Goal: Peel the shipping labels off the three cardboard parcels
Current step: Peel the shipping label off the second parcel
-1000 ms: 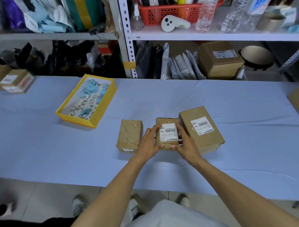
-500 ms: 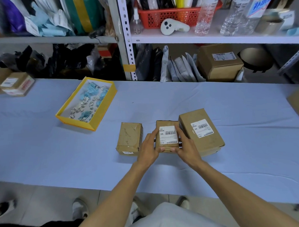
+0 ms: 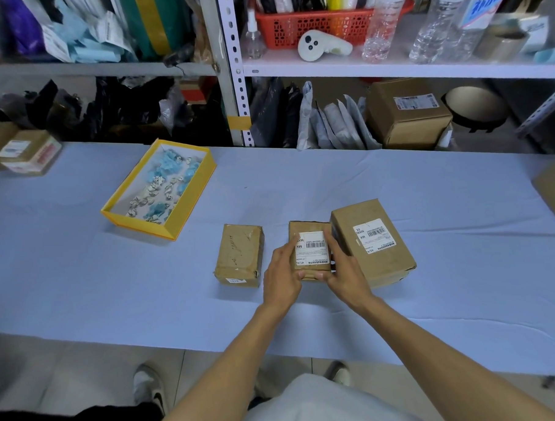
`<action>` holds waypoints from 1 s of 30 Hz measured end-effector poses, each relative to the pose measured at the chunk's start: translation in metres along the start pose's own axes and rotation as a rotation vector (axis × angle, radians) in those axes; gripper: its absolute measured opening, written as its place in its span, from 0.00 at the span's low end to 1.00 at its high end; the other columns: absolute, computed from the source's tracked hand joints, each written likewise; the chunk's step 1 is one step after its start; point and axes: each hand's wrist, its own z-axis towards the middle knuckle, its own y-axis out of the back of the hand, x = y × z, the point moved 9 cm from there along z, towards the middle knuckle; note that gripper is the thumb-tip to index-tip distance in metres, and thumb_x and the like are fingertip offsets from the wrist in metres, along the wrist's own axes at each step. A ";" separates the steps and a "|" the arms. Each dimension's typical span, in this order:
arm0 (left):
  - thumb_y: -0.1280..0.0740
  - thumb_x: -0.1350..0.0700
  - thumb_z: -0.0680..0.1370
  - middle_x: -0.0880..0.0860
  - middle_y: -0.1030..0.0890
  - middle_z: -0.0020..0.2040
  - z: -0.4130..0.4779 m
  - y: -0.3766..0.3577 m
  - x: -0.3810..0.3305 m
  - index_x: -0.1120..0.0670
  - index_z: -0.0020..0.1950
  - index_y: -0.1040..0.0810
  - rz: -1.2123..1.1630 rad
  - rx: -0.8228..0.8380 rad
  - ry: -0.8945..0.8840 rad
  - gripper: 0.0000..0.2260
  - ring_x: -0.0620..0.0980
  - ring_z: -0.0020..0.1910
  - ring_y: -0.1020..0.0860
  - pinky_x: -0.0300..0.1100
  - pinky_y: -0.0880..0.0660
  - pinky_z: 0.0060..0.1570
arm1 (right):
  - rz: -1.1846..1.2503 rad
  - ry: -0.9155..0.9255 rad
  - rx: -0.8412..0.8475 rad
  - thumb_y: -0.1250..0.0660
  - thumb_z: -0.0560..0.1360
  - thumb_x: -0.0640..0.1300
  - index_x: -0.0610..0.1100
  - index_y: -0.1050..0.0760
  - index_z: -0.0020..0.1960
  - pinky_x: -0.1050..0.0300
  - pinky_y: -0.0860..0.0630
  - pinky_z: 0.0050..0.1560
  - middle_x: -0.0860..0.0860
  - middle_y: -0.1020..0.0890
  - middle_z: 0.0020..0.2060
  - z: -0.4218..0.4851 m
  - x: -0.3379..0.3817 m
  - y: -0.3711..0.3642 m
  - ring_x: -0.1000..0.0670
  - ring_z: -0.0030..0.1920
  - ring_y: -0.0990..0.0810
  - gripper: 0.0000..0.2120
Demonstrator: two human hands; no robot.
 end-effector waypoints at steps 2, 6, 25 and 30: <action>0.31 0.63 0.73 0.51 0.28 0.65 -0.001 -0.001 0.001 0.43 0.77 0.43 -0.009 0.005 0.011 0.37 0.49 0.62 0.27 0.44 0.28 0.60 | -0.010 -0.001 -0.003 0.26 0.70 0.40 0.59 0.54 0.78 0.43 0.22 0.59 0.48 0.26 0.68 0.000 -0.001 0.000 0.46 0.61 0.21 0.49; 0.34 0.67 0.74 0.51 0.32 0.70 -0.002 -0.004 0.000 0.45 0.76 0.40 -0.004 -0.004 0.041 0.35 0.50 0.66 0.28 0.38 0.31 0.60 | -0.048 -0.019 -0.007 0.27 0.71 0.39 0.56 0.55 0.79 0.42 0.23 0.60 0.47 0.27 0.69 0.000 -0.001 -0.001 0.44 0.61 0.22 0.49; 0.37 0.76 0.66 0.50 0.28 0.63 -0.001 -0.004 0.007 0.45 0.70 0.29 -0.358 -0.087 0.180 0.38 0.46 0.58 0.26 0.48 0.26 0.63 | -0.103 -0.043 0.003 0.28 0.72 0.37 0.52 0.56 0.79 0.47 0.24 0.60 0.45 0.22 0.64 -0.002 0.004 0.002 0.43 0.60 0.21 0.47; 0.36 0.76 0.67 0.47 0.29 0.60 0.000 -0.002 0.008 0.42 0.67 0.27 -0.444 -0.100 0.218 0.37 0.46 0.58 0.26 0.51 0.23 0.59 | -0.124 -0.037 0.005 0.29 0.72 0.36 0.51 0.57 0.79 0.48 0.25 0.61 0.44 0.23 0.66 -0.003 0.007 0.003 0.42 0.61 0.22 0.48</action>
